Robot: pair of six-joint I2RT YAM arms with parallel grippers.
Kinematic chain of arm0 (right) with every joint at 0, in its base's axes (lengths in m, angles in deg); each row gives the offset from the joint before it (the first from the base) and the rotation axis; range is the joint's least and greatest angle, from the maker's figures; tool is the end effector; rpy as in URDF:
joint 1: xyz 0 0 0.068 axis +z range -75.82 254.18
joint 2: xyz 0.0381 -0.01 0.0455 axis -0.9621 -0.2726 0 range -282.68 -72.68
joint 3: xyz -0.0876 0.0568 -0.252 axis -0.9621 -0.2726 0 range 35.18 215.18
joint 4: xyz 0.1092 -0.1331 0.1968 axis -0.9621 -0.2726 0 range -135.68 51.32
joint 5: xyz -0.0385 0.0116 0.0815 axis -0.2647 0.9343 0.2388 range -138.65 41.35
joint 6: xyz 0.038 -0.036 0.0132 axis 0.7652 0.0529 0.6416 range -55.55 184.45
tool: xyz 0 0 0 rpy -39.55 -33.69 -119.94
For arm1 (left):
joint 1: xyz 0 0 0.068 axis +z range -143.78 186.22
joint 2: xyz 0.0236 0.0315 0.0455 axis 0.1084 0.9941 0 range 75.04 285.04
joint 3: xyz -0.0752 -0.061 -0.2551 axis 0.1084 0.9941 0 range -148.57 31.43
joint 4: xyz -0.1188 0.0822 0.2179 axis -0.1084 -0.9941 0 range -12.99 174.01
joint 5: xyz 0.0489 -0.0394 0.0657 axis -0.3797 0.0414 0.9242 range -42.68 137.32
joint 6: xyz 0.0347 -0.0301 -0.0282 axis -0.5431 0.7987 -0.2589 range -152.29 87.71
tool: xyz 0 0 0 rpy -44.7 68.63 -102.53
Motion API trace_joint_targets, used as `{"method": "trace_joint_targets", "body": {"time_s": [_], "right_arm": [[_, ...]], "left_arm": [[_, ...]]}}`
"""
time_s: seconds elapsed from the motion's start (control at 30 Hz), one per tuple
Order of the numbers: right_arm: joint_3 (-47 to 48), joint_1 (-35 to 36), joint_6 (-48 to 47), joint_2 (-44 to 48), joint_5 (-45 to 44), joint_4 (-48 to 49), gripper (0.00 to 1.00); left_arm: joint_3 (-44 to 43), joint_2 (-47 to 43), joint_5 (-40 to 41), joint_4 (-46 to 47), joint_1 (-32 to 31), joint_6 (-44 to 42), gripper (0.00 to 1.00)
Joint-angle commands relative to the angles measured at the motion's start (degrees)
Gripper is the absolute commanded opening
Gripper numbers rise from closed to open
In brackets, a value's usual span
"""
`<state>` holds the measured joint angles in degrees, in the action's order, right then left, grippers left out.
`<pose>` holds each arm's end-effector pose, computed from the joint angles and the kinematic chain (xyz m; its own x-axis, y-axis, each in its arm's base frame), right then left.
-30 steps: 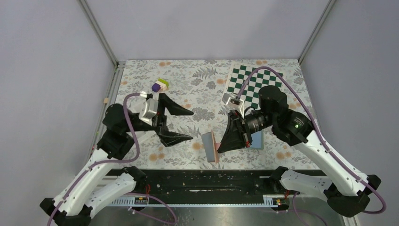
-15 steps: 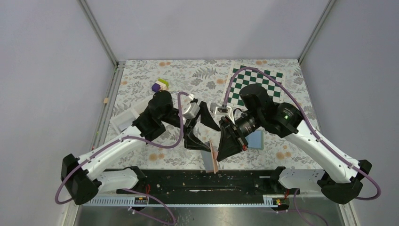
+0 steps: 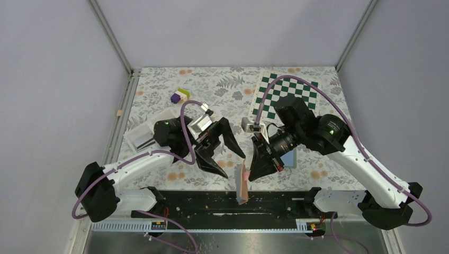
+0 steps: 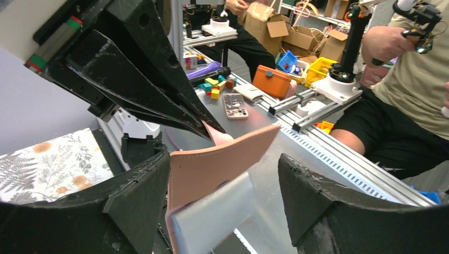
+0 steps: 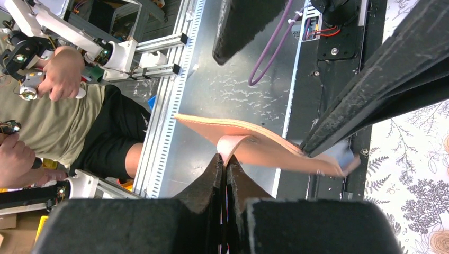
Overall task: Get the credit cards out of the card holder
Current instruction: Open the card holder at the center of the board.
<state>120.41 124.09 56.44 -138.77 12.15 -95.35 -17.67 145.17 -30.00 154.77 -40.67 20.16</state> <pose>0.1032 0.1709 0.4361 -0.2743 -0.4314 -0.8595 -0.8657 -0.2783 0.4160 0.1341 -0.1940 0.3924 -0.1511 -0.0934 -0.9841 0.7736 -0.6309 -0.0589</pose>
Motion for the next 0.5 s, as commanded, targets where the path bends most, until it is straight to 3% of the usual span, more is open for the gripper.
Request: {"method": "trace_joint_targets", "body": {"time_s": [0.0, 0.03, 0.13, 0.2, 0.3, 0.43, 0.47], "right_arm": [[1.6, 0.2, -1.7, 1.1, 1.5, -0.5, 0.00], [1.3, 0.2, -1.7, 0.9, 2.9, -0.5, 0.00], [1.1, 0.2, -3.4, -0.3, 4.8, -3.3, 0.00], [1.2, 0.3, -4.6, -1.5, 5.4, -5.8, 0.00], [1.8, 0.3, -5.3, -1.8, 4.6, -7.0, 0.00], [2.1, 0.4, -4.7, -0.2, 4.6, -5.5, 0.00], [2.1, 0.4, -4.1, 0.3, 4.7, -4.6, 0.00]], "left_arm": [[0.9, 0.4, -3.9, 10.4, -0.3, 7.8, 0.84], [0.7, 0.5, -3.2, 10.3, 0.1, 7.1, 0.88], [-0.2, 0.6, 0.2, 9.0, 2.3, 3.8, 0.88], [-1.9, 0.4, 0.9, 1.5, 2.8, -1.9, 0.88], [-6.0, -0.9, 2.2, -21.7, 2.1, -18.8, 0.88], [-11.6, -3.4, 6.2, -61.3, -1.0, -48.1, 0.91], [-12.9, -3.2, 6.8, -67.2, -1.9, -54.9, 0.91]]}}
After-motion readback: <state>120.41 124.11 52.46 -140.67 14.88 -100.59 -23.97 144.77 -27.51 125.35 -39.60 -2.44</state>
